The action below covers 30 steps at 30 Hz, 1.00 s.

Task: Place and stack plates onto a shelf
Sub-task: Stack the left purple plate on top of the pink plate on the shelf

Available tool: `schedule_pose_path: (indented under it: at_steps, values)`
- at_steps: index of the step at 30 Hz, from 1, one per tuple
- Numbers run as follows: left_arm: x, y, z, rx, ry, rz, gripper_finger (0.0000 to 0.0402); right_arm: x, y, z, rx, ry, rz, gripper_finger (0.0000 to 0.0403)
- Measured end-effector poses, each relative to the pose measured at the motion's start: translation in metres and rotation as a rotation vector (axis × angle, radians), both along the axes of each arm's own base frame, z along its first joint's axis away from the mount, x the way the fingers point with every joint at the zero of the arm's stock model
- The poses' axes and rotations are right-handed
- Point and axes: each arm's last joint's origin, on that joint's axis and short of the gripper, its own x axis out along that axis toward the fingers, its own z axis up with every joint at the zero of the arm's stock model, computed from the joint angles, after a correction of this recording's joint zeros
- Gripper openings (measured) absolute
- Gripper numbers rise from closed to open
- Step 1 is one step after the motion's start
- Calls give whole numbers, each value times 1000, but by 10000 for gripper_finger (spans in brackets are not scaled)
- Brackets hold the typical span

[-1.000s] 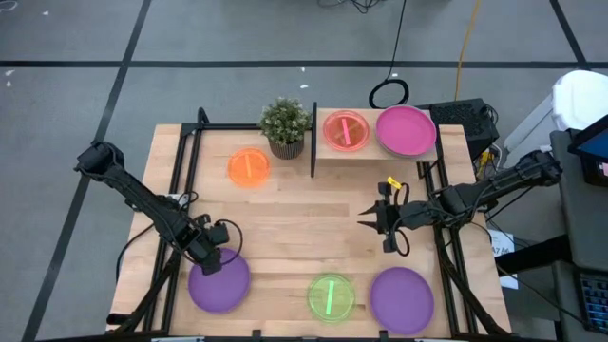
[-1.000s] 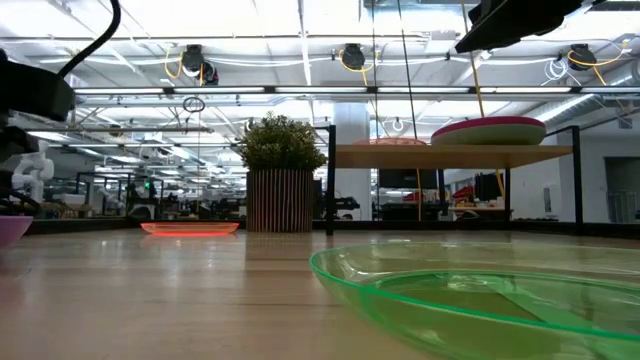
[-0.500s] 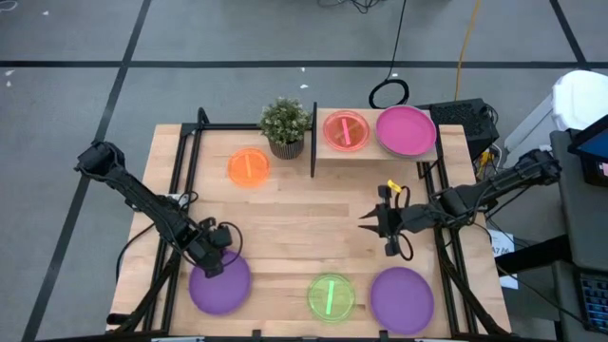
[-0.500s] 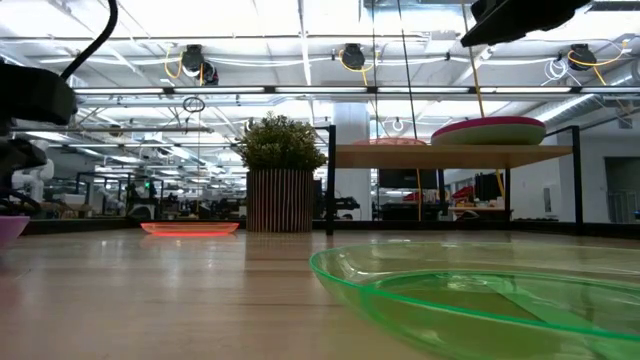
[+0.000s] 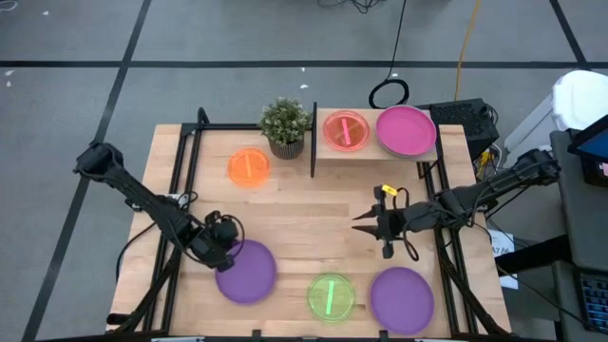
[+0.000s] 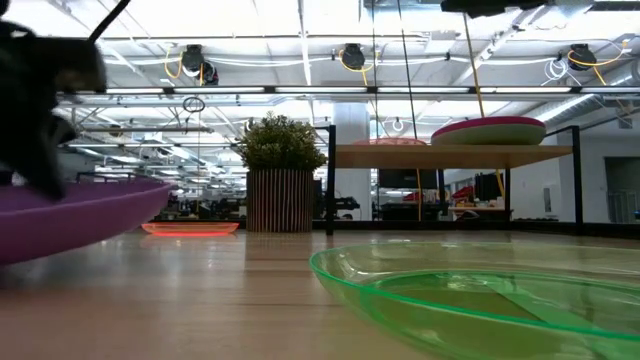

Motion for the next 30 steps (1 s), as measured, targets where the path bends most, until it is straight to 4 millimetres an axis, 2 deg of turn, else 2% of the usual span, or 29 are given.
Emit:
schedule_pose_path:
  at_steps: [8,12,19,24,30]
  values:
    - [26,10,39,106,-97,41,10,18,7,-3,-116,-3,36,82]
    - [40,17,60,211,-181,44,10,30,10,-1,-157,10,-8,82]
    - [64,39,88,309,-299,83,10,52,19,-4,-230,42,5,82]
    - [76,56,95,353,-368,115,10,66,24,-19,-325,62,17,82]
    - [76,73,88,366,-347,223,10,80,22,-42,-379,140,13,82]
